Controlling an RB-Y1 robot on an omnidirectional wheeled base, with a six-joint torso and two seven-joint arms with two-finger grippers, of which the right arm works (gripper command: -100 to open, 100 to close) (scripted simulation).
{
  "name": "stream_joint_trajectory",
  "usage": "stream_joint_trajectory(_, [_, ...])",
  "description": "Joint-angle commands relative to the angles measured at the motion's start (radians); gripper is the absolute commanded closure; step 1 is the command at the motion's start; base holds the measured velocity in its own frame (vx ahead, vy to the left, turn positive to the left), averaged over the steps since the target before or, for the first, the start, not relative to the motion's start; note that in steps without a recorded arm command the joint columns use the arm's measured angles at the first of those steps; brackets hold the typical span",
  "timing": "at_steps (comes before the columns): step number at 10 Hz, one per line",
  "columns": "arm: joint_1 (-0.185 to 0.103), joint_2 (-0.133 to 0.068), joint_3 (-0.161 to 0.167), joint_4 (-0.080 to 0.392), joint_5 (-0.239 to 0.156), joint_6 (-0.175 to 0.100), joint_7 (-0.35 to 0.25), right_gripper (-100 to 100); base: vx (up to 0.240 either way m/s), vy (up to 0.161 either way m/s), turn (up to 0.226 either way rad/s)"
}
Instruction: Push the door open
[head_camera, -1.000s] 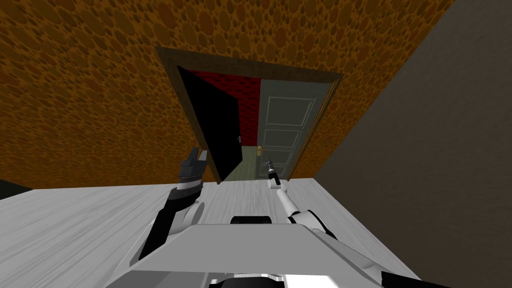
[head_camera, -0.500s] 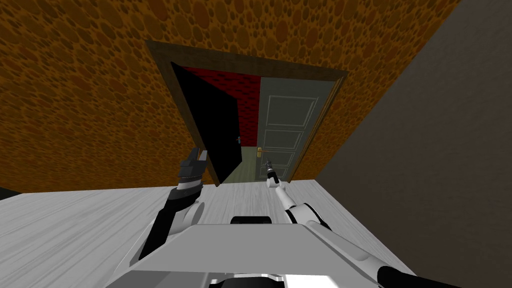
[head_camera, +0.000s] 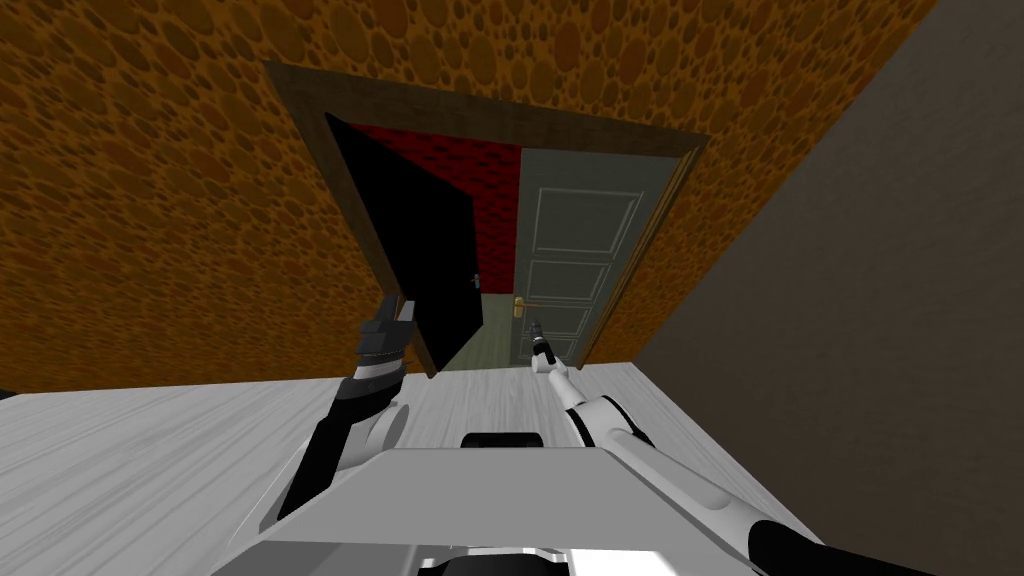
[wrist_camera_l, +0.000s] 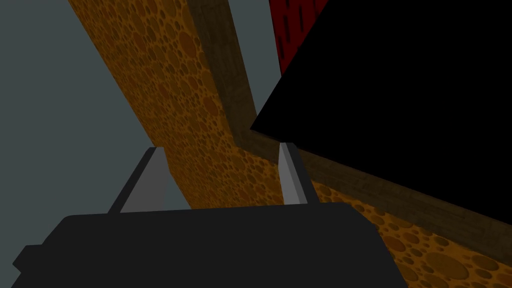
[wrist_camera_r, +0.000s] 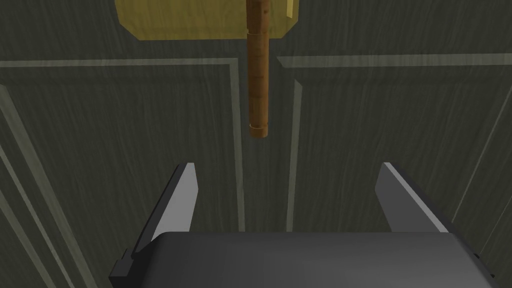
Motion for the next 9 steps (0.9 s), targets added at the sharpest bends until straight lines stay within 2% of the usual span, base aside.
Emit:
stream_joint_trajectory(1, [-0.017, 0.003, 0.001, 0.031, -0.007, 0.001, 0.001, -100, 0.096, 0.004, -0.002])
stream_joint_trajectory(3, [-0.011, -0.003, -0.002, 0.018, -0.005, 0.004, 0.002, -100, 0.086, 0.006, 0.011])
stream_joint_trajectory(9, [-0.010, -0.014, -0.011, 0.024, -0.009, 0.001, 0.003, -100, 0.201, 0.012, 0.025])
